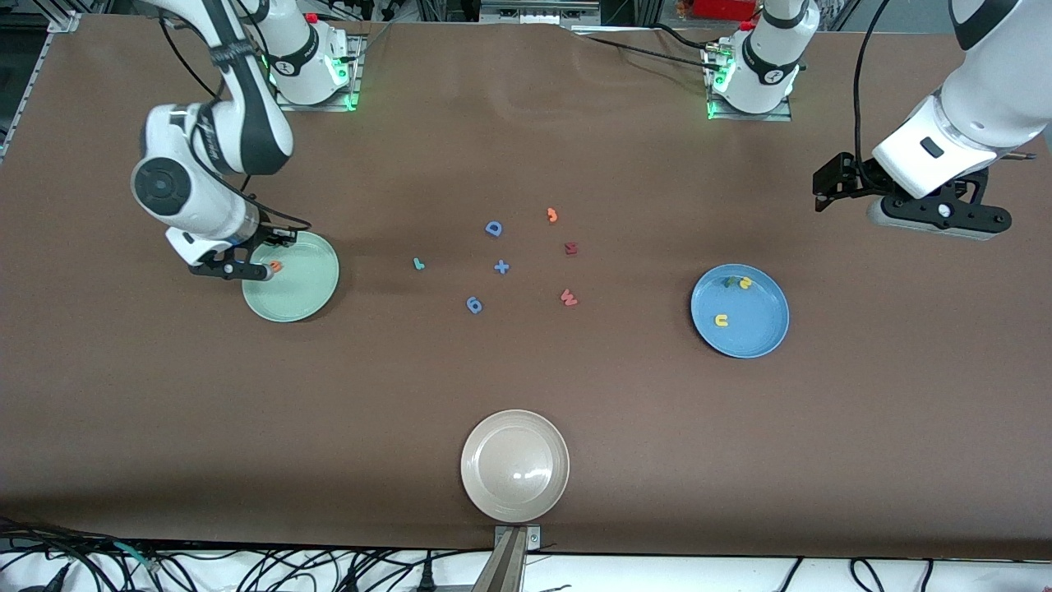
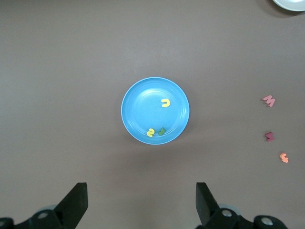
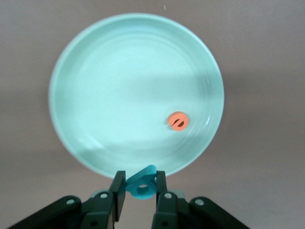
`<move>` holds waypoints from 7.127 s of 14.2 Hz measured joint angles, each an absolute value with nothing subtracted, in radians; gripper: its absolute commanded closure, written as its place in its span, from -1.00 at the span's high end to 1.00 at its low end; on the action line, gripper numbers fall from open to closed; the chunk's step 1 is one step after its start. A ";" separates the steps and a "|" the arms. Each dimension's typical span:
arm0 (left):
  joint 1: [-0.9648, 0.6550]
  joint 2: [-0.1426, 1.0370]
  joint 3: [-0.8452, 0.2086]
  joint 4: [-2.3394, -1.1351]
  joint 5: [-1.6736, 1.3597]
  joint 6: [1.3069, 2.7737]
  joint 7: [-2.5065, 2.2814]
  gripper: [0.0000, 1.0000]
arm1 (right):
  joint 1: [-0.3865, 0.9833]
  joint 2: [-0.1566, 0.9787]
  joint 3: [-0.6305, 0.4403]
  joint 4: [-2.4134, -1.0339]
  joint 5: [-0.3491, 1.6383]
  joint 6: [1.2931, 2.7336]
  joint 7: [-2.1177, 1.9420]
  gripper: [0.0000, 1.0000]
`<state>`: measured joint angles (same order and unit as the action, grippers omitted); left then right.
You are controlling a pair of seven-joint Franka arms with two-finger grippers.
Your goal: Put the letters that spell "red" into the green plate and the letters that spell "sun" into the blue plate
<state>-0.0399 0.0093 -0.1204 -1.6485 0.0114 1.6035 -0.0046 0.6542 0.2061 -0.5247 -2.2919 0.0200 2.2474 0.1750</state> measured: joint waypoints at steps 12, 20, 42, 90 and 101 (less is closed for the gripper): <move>-0.048 0.012 -0.121 -1.634 0.011 1.584 -0.005 1.00 | 0.653 0.318 -0.524 -2.316 0.117 2.379 0.100 -1.00; -0.051 0.014 -0.121 -1.632 0.011 1.584 -0.005 1.00 | 0.653 0.353 -0.524 -2.315 0.229 2.390 0.004 0.95; -0.052 0.018 -0.121 -1.629 0.011 1.583 -0.005 1.00 | 0.735 0.363 -0.288 -2.030 0.234 2.127 0.350 0.88; -0.053 0.019 -0.121 -1.629 0.011 1.582 -0.005 1.00 | 0.781 0.370 -0.531 -1.838 0.235 1.847 0.216 -1.00; -0.053 0.019 -0.121 -1.628 0.011 1.578 -0.005 1.00 | 0.724 0.553 -0.663 -1.886 0.317 1.992 -0.043 -1.00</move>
<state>-0.0529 0.0188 -0.1213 -1.6278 0.0113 1.5785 -0.0046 0.7242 0.5534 -0.6630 -1.8859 0.3168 1.9921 -0.0427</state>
